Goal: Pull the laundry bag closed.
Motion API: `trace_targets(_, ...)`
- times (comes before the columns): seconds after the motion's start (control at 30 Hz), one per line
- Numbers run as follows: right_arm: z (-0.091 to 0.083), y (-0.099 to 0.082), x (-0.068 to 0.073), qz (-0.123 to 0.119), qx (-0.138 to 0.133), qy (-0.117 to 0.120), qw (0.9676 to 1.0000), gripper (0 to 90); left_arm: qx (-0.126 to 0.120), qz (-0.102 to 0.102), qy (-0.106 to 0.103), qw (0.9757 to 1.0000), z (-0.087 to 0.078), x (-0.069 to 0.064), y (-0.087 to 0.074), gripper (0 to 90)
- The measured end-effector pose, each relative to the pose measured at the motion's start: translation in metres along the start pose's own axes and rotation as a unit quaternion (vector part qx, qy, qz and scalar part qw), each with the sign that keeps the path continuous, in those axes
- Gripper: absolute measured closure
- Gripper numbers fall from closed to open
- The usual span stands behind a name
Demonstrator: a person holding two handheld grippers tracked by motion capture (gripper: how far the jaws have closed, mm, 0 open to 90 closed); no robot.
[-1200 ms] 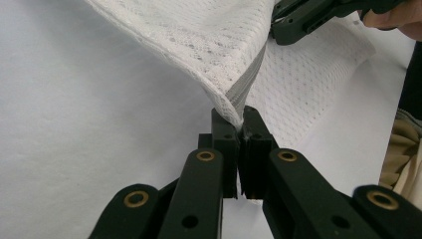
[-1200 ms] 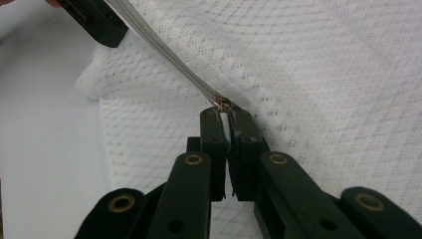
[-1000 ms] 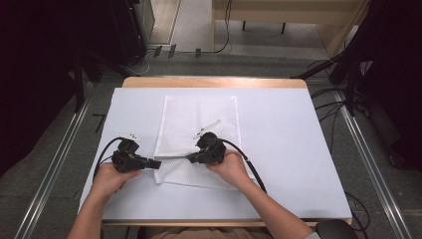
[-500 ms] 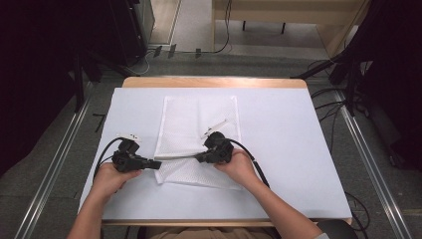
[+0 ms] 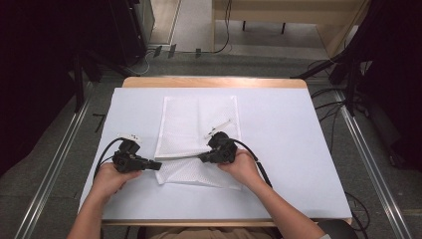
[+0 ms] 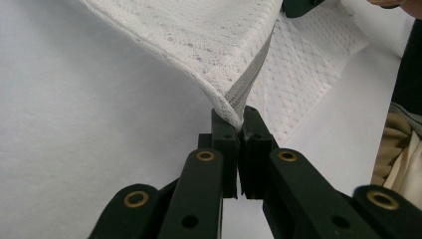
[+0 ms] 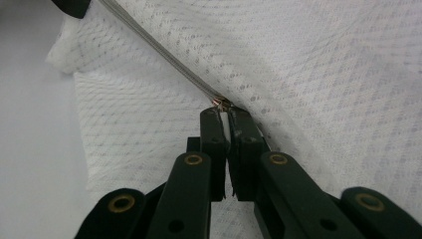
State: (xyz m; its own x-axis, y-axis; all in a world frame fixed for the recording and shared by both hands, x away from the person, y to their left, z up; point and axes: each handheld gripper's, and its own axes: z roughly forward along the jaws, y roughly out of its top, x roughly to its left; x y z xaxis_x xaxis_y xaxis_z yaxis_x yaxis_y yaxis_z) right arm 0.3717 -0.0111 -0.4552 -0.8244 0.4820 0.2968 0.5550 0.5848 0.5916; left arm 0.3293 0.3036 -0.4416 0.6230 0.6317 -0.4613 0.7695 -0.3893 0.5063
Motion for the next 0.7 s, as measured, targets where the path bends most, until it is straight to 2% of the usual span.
trace_targets(0.4, -0.011, -0.008, -0.006, 0.013, 0.000, -0.009, 0.9999, 87.8, -0.004, -0.002, 0.002, 1.0000, -0.003, 0.001, -0.001, 88.1)
trace_targets(0.7, -0.014, -0.011, -0.008, 0.011, 0.000, -0.009, 0.9999, 87.8, -0.002, 0.000, 0.005, 1.0000, -0.003, 0.001, -0.002, 88.1)
